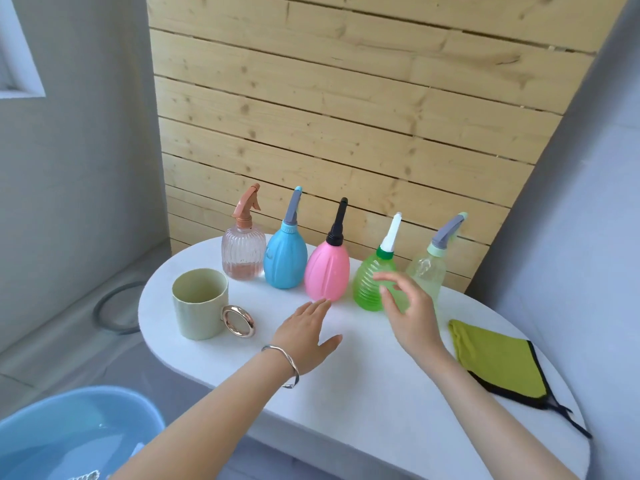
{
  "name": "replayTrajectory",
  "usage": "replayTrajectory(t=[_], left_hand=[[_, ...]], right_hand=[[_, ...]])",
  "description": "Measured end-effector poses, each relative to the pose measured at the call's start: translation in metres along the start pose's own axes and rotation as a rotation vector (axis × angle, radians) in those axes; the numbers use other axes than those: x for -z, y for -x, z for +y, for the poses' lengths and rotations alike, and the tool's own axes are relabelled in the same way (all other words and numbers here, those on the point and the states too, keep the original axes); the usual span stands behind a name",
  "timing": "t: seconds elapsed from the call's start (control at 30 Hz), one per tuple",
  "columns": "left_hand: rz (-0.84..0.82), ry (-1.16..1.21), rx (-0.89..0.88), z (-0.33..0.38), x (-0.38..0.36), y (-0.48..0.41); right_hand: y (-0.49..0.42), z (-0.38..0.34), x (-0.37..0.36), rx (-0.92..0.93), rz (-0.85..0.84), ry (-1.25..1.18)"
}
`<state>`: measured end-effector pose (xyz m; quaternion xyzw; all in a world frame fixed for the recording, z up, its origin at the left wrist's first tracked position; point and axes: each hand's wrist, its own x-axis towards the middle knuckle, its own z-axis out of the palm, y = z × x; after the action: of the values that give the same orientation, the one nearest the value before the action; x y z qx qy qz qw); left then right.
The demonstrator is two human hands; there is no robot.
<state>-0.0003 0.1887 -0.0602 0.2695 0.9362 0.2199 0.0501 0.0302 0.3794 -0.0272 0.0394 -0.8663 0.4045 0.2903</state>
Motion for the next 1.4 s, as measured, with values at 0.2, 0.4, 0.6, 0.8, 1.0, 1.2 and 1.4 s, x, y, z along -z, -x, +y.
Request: replayTrajectory(t=[0.2,0.4,0.6,0.8,1.0,1.2,1.4], left_hand=[[-0.073,0.061,-0.030,0.032,-0.029,0.017],[0.127,0.208,0.026,0.025,-0.036,0.047],[0.461,0.582,0.438,-0.009,-0.021,0.074],[0.608,0.927,0.661,-0.030,0.000,0.078],[0.491,1.277,0.716,-0.030,0.018,0.057],[0.490,1.467,0.655,-0.041,0.027,0.046],[0.515,1.250,0.619,-0.073,0.054,0.071]], right_hand=[[0.068,0.118,0.081,-0.685,-0.106,0.644],[0.085,0.091,0.068,-0.660,-0.354,0.771],[0.122,0.022,0.007,-0.391,-0.460,0.720],[0.127,-0.036,-0.058,-0.182,-0.655,0.532],[0.108,-0.027,-0.056,-0.378,-0.664,0.640],[0.108,-0.032,-0.081,-0.231,-0.698,0.651],[0.094,-0.048,-0.108,-0.133,-0.760,0.612]])
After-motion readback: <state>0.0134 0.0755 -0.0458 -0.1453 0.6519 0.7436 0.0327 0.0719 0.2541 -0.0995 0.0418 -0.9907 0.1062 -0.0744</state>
